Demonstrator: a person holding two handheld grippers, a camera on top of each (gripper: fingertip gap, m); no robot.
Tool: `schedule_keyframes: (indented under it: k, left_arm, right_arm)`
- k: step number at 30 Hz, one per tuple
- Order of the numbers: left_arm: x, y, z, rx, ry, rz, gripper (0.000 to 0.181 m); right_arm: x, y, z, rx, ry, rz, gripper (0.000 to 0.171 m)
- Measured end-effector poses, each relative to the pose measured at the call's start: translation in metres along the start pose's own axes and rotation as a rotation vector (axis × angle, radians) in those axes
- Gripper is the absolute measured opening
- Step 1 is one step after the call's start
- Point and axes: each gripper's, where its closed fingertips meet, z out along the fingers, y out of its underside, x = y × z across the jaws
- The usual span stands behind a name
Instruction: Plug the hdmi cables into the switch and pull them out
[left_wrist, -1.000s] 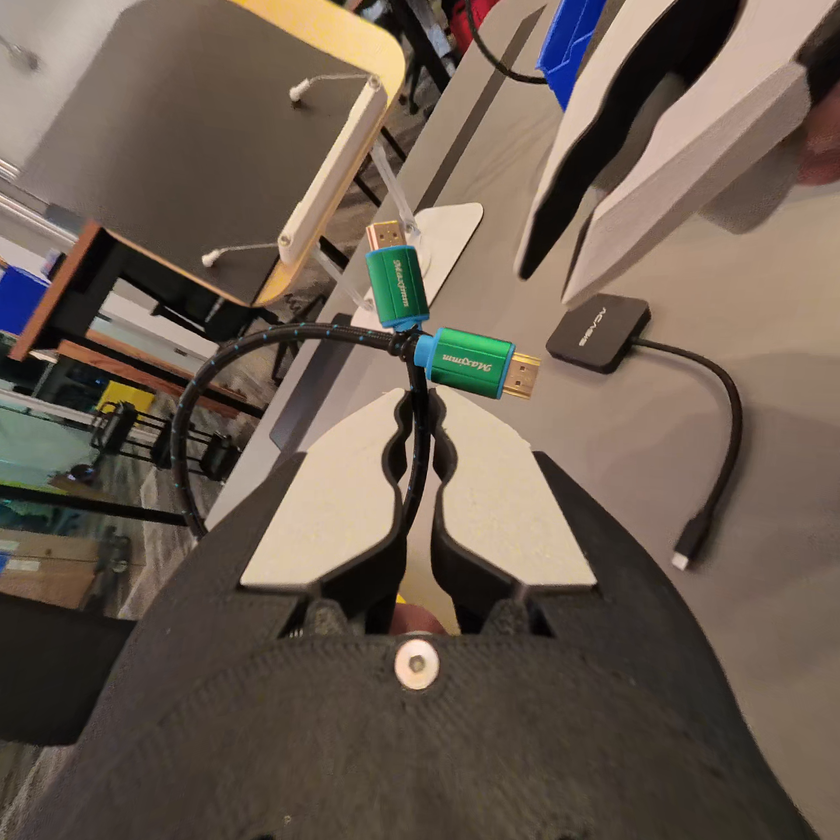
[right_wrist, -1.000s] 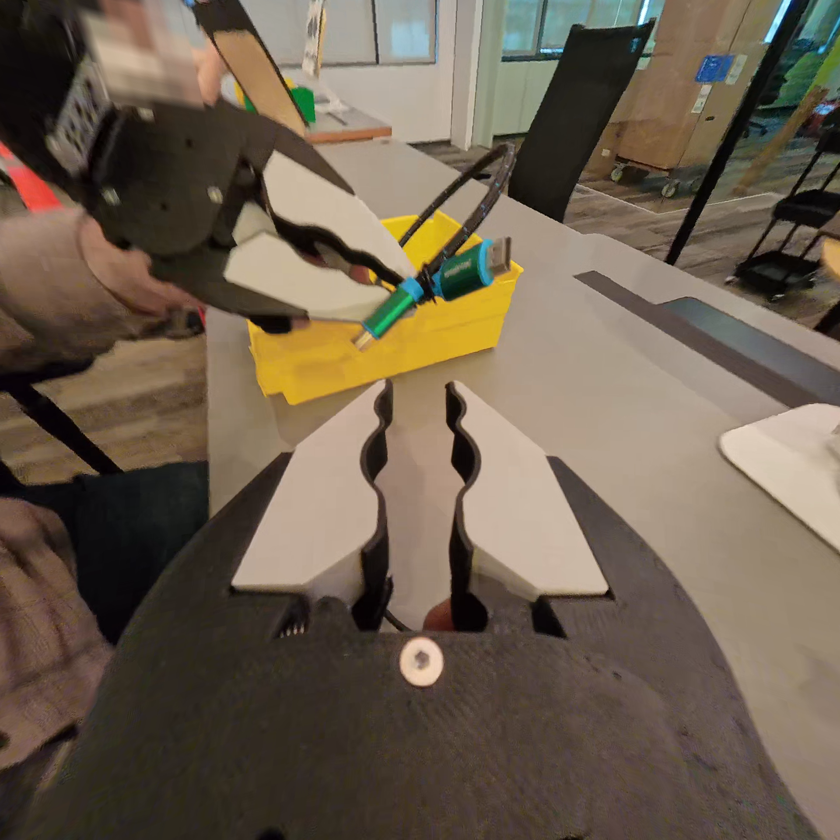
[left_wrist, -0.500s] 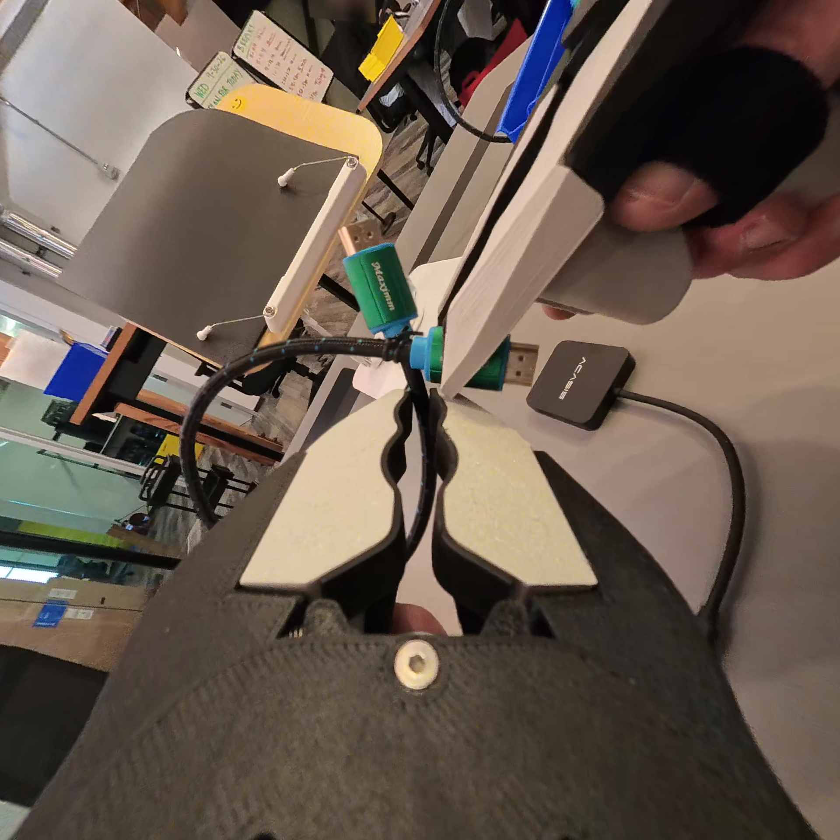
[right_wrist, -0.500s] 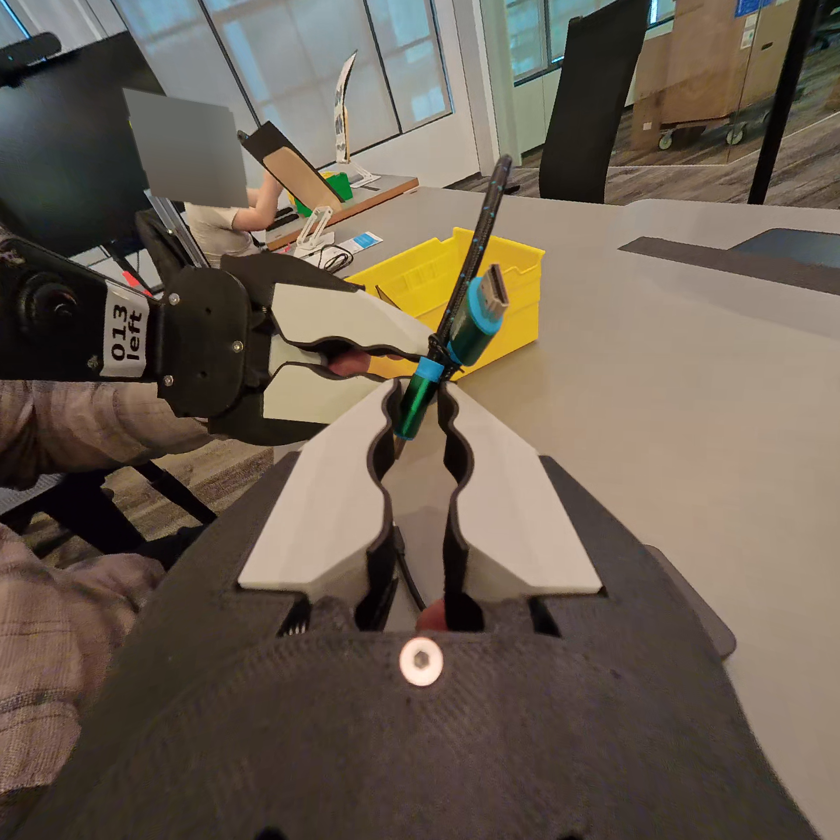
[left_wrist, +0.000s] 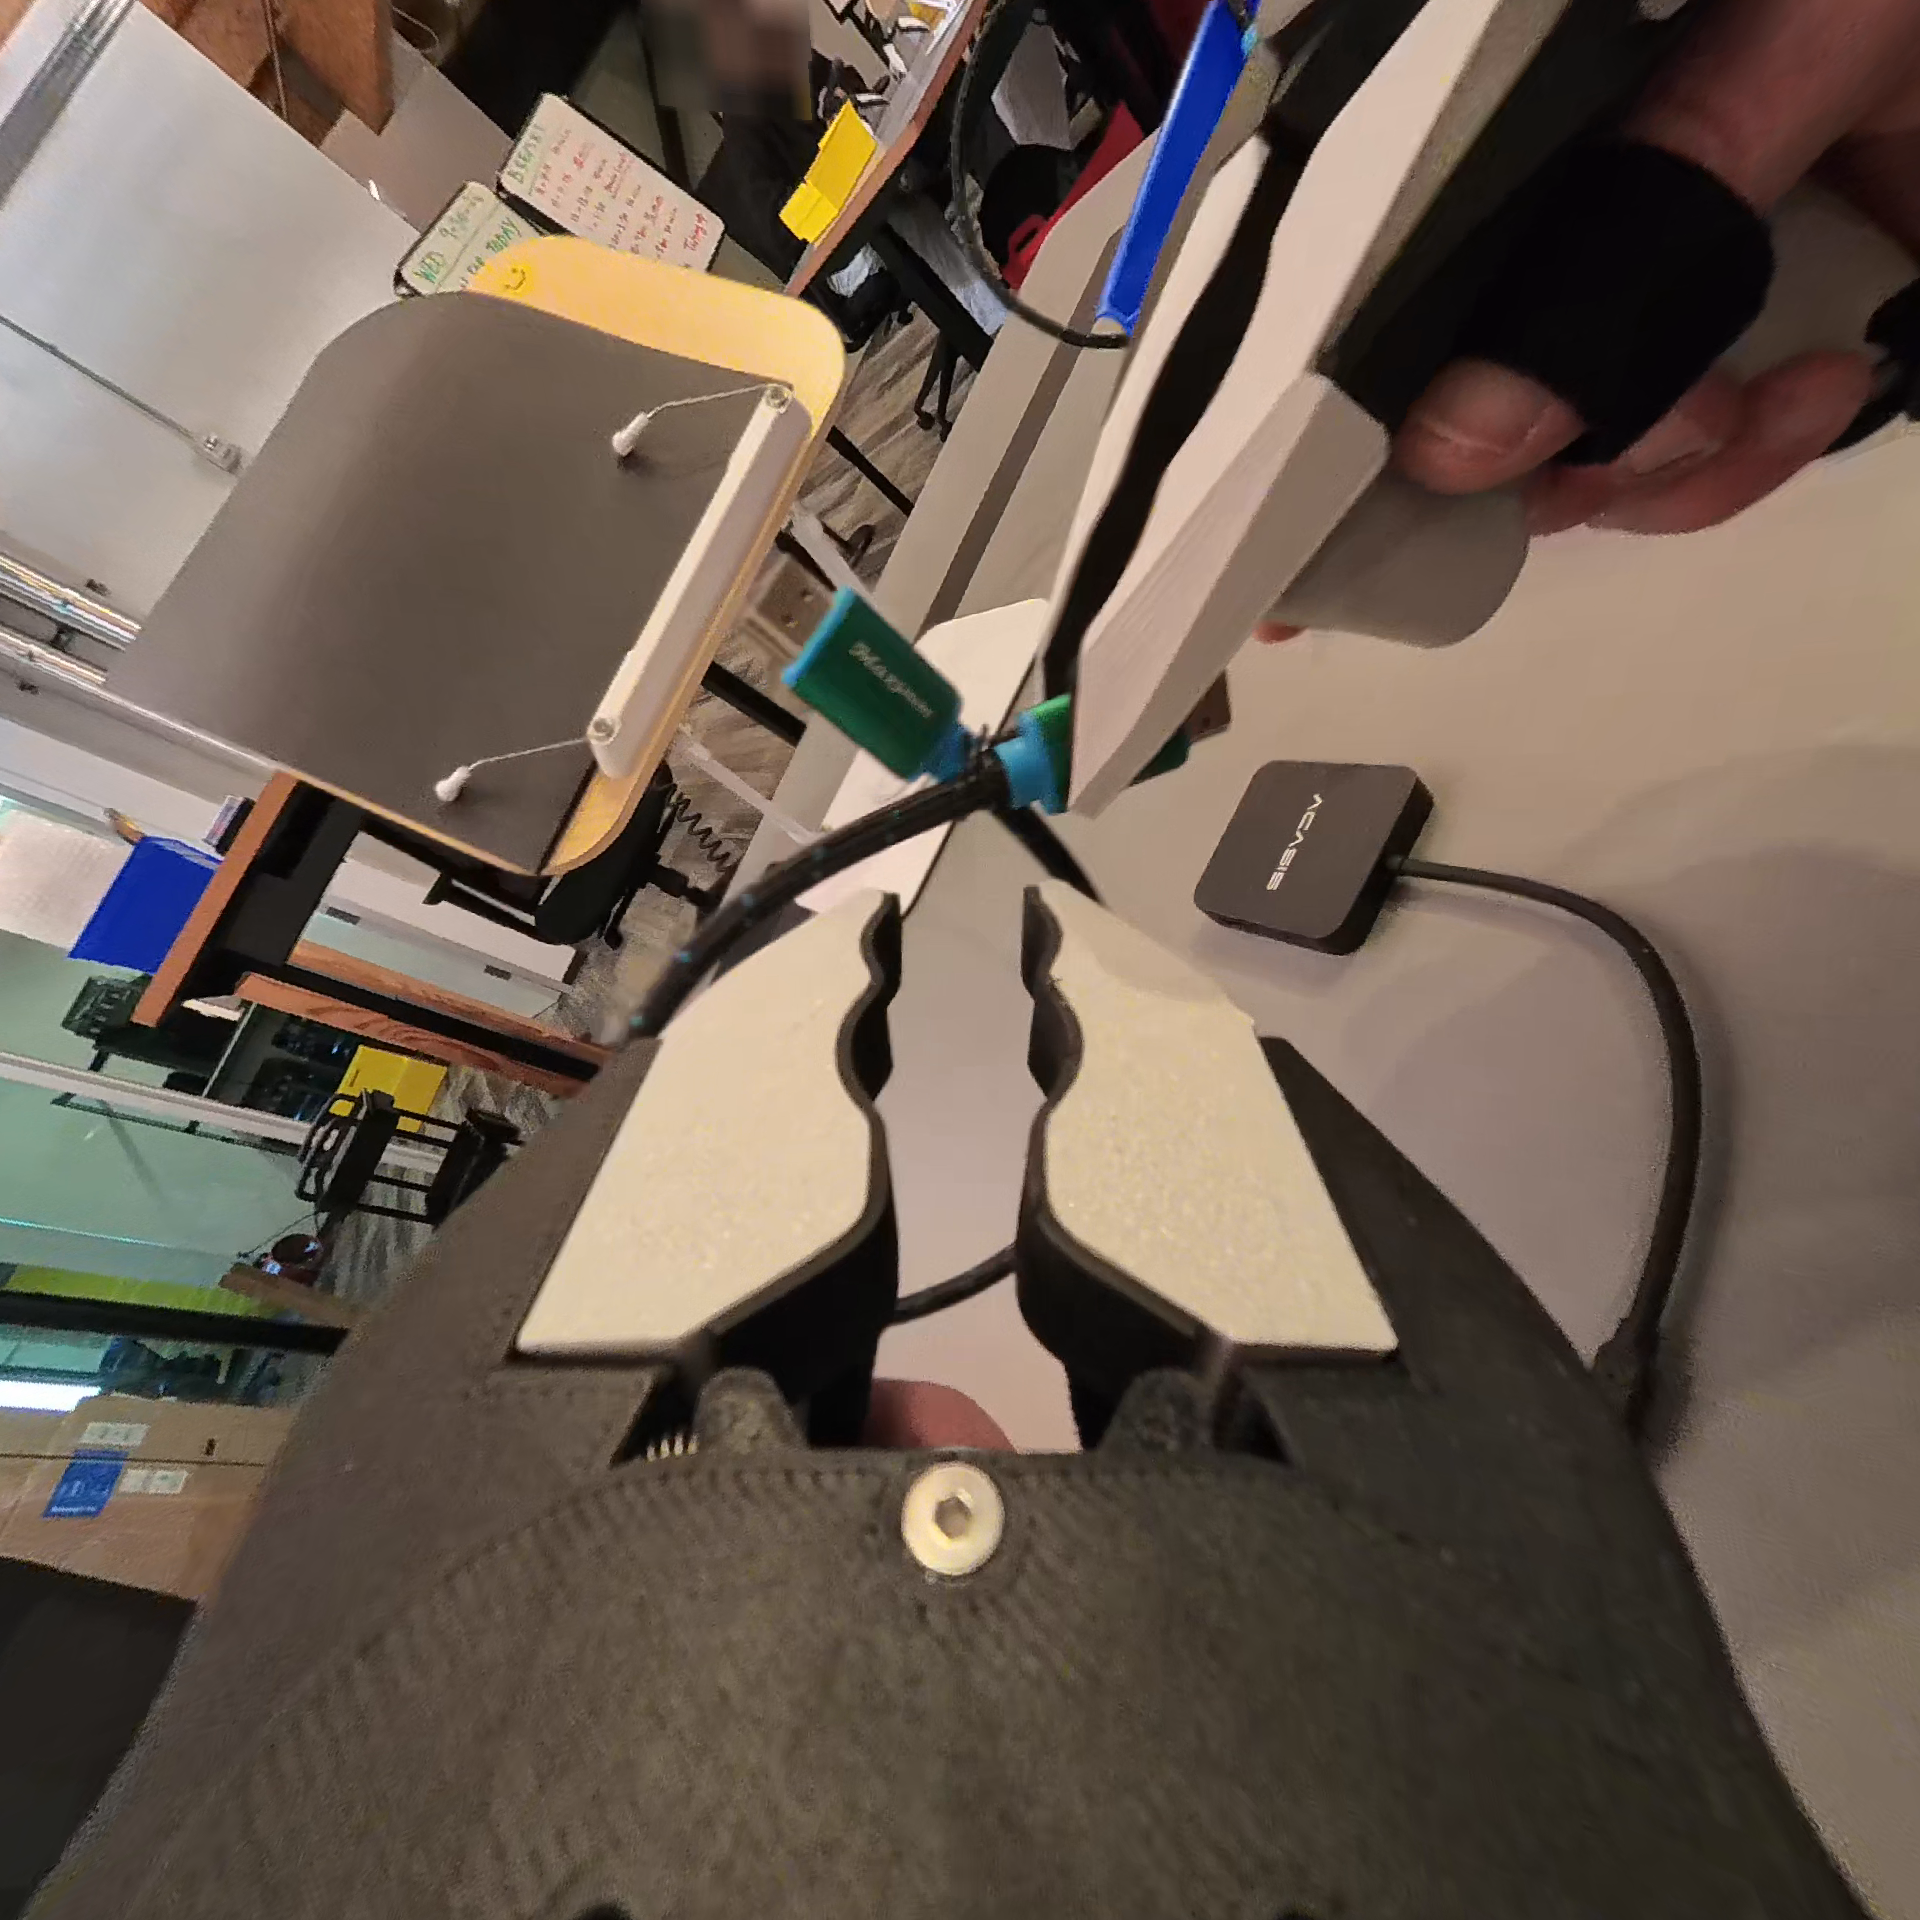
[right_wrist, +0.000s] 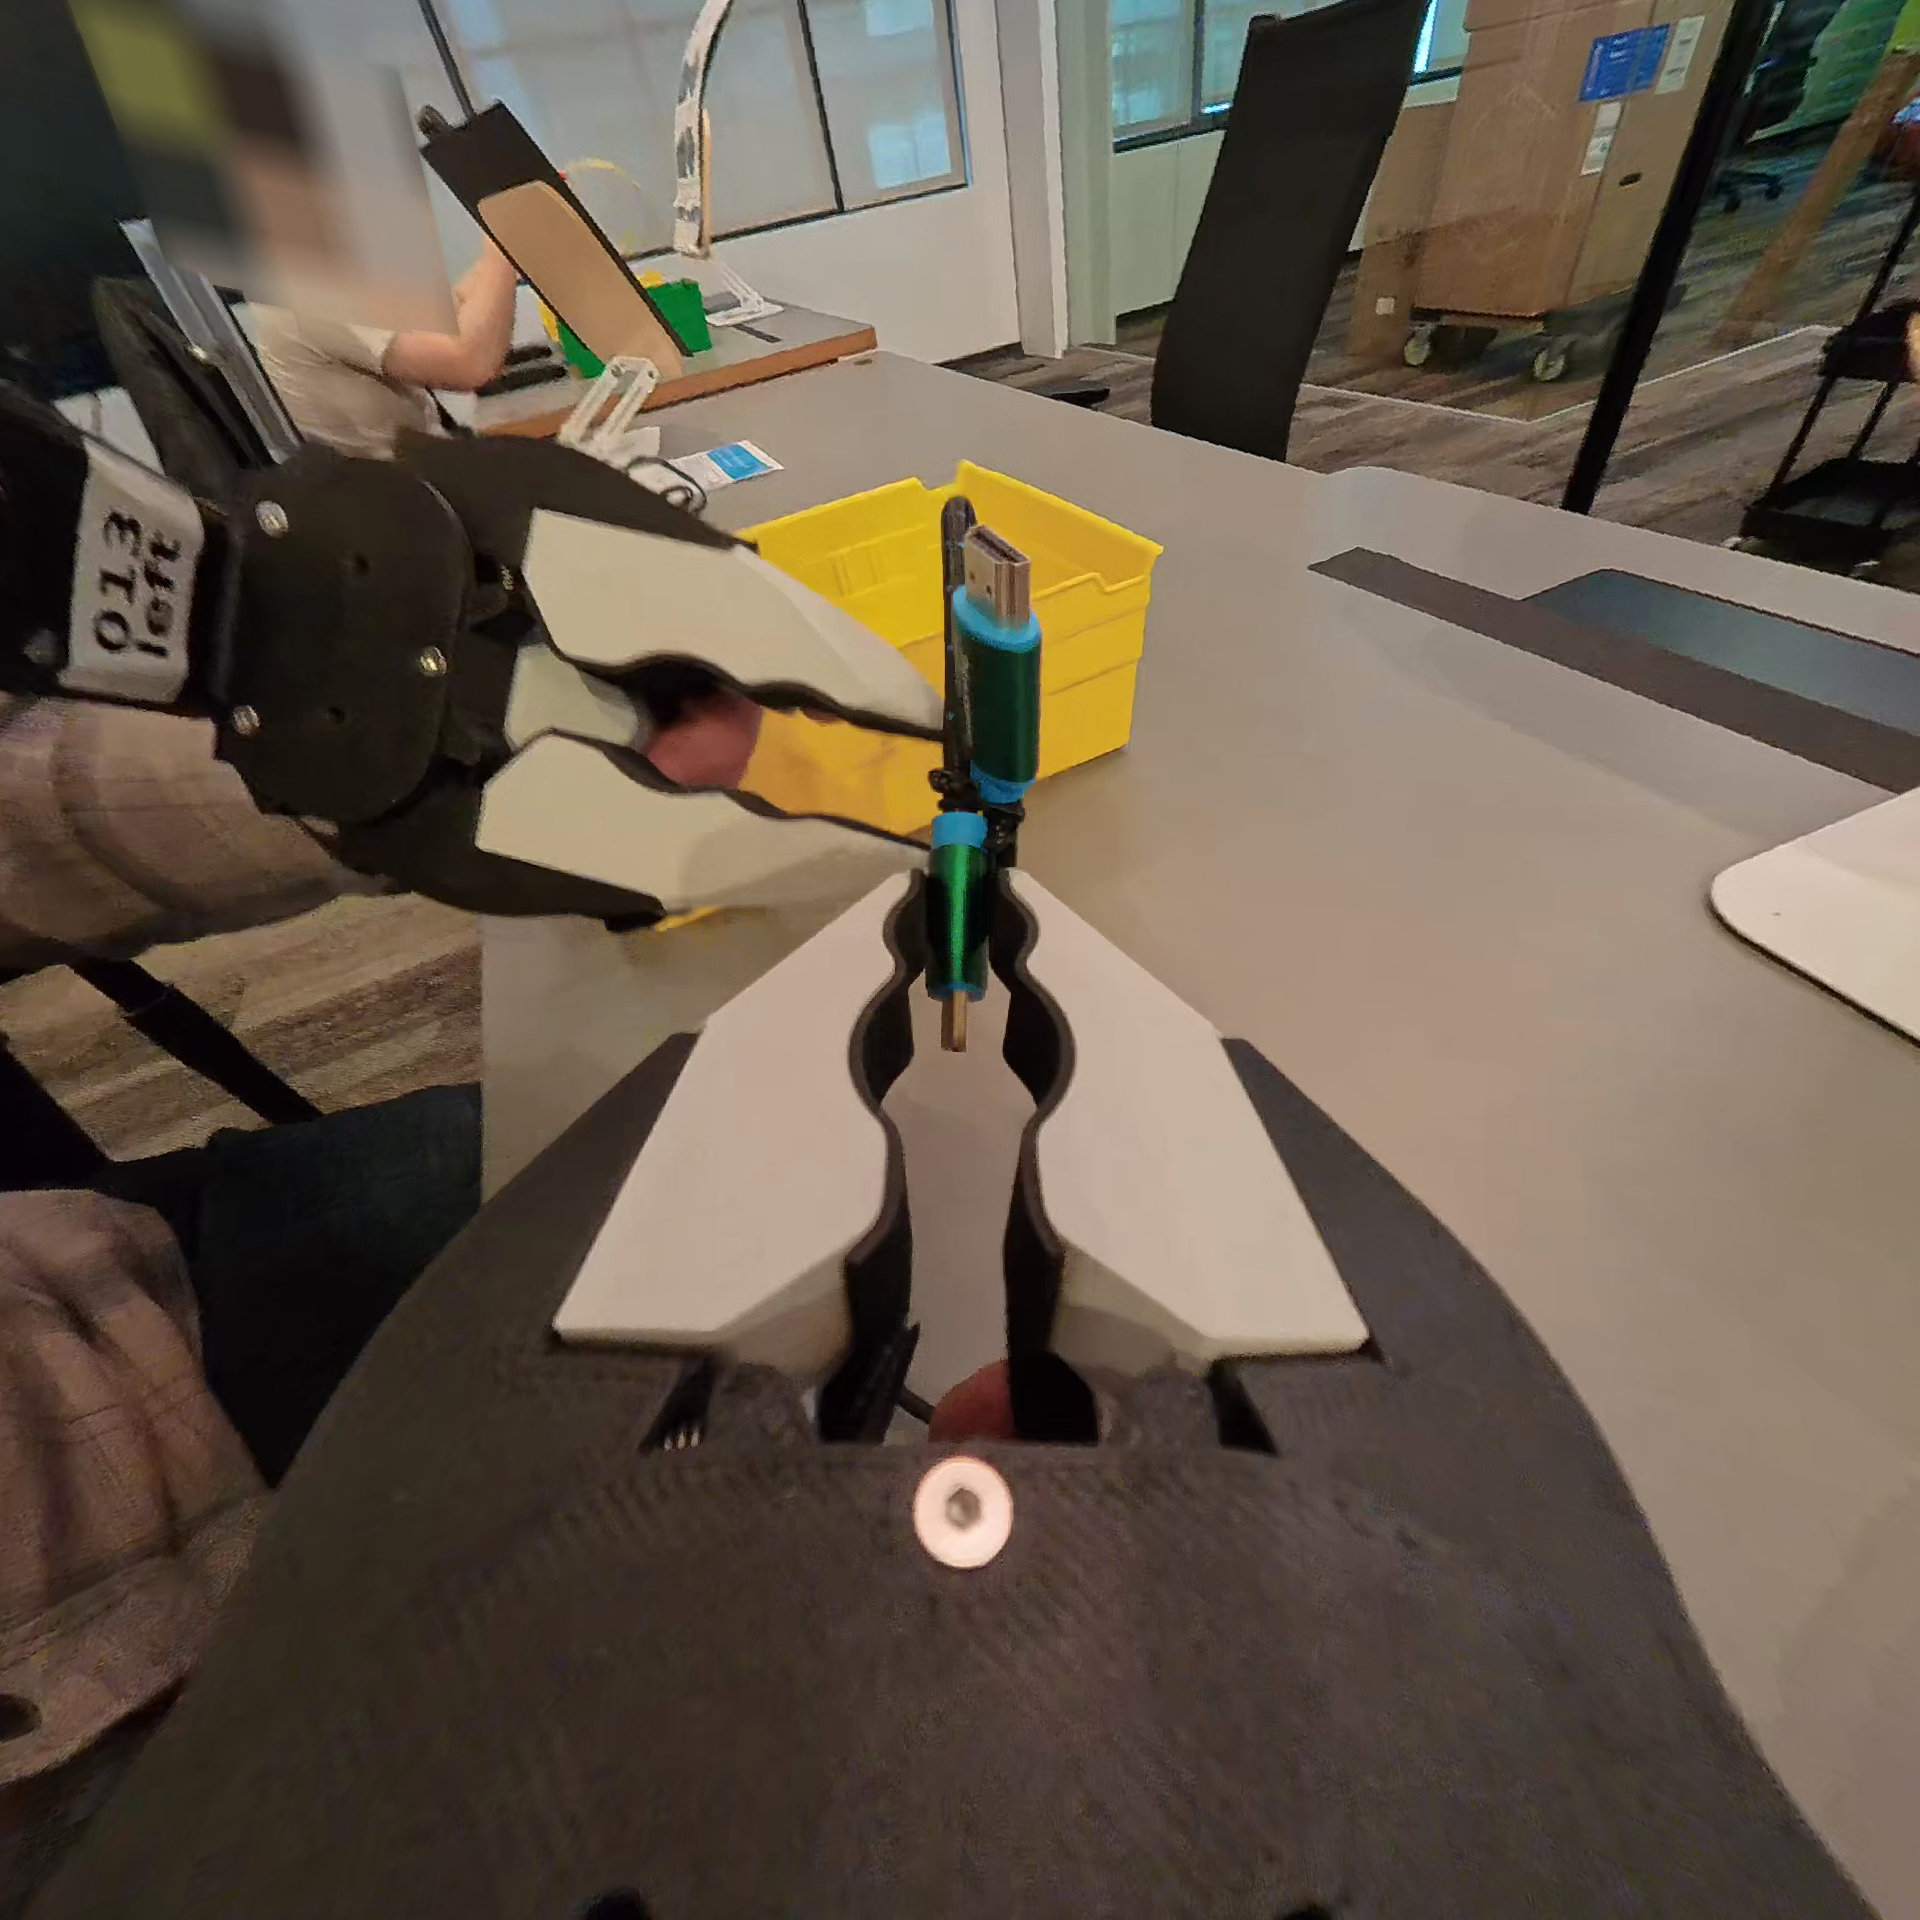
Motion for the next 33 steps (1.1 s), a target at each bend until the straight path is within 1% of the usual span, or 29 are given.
schedule_keyframes:
  k: [4, 7, 9, 11, 12, 14, 17, 19, 21, 22, 24, 28, 31, 33]
  left_arm:
    - [-0.011, -0.003, -0.008, 0.022, -0.014, 0.007, 0.03]
    - [-0.015, -0.006, -0.013, 0.022, -0.002, 0.076, 0.037]
    - [-0.011, -0.001, -0.011, -0.026, 0.068, 0.102, 0.046]
    - [0.002, 0.013, -0.009, -0.12, 0.179, 0.118, 0.056]
    - [0.003, 0.02, -0.009, -0.152, 0.192, 0.145, 0.058]
    - [0.005, 0.027, -0.009, -0.181, 0.204, 0.194, 0.053]
    - [0.016, 0.029, -0.011, -0.193, 0.274, 0.2, 0.044]
    - [0.026, 0.03, -0.012, -0.204, 0.317, 0.225, 0.032]
    - [0.031, 0.029, -0.011, -0.199, 0.32, 0.25, 0.011]
    - [0.032, 0.03, -0.01, -0.206, 0.318, 0.253, 0.004]
    - [0.035, 0.034, -0.007, -0.225, 0.321, 0.248, 0.003]
    - [0.037, 0.033, -0.001, -0.222, 0.3, 0.22, 0.003]
    - [0.033, 0.035, 0.003, -0.237, 0.256, 0.21, 0.003]
    - [0.031, 0.036, 0.006, -0.247, 0.228, 0.205, 0.003]
  right_arm:
    - [0.003, 0.009, 0.0, -0.051, 0.033, -0.098, 0.008]
    - [0.001, 0.016, 0.002, -0.094, 0.049, -0.186, 0.008]
    - [-0.001, 0.018, 0.003, -0.107, 0.05, -0.235, 0.008]
    - [-0.003, 0.019, 0.003, -0.117, 0.051, -0.281, 0.008]
    - [-0.004, 0.019, 0.003, -0.123, 0.048, -0.309, 0.008]
    - [-0.008, 0.02, 0.002, -0.134, 0.039, -0.368, 0.008]
    - [-0.017, 0.023, 0.001, -0.145, -0.001, -0.45, 0.008]
    - [-0.024, 0.025, 0.001, -0.15, -0.032, -0.497, 0.008]
    - [-0.03, 0.027, 0.002, -0.159, -0.05, -0.542, 0.008]
    - [-0.03, 0.029, 0.002, -0.169, -0.044, -0.564, 0.008]
    - [-0.027, 0.032, 0.003, -0.187, -0.022, -0.594, 0.008]
    - [-0.02, 0.032, 0.001, -0.185, 0.01, -0.582, 0.01]
    - [-0.013, 0.029, -0.002, -0.183, 0.036, -0.56, 0.019]
    - [-0.012, 0.028, -0.004, -0.183, 0.044, -0.552, 0.022]
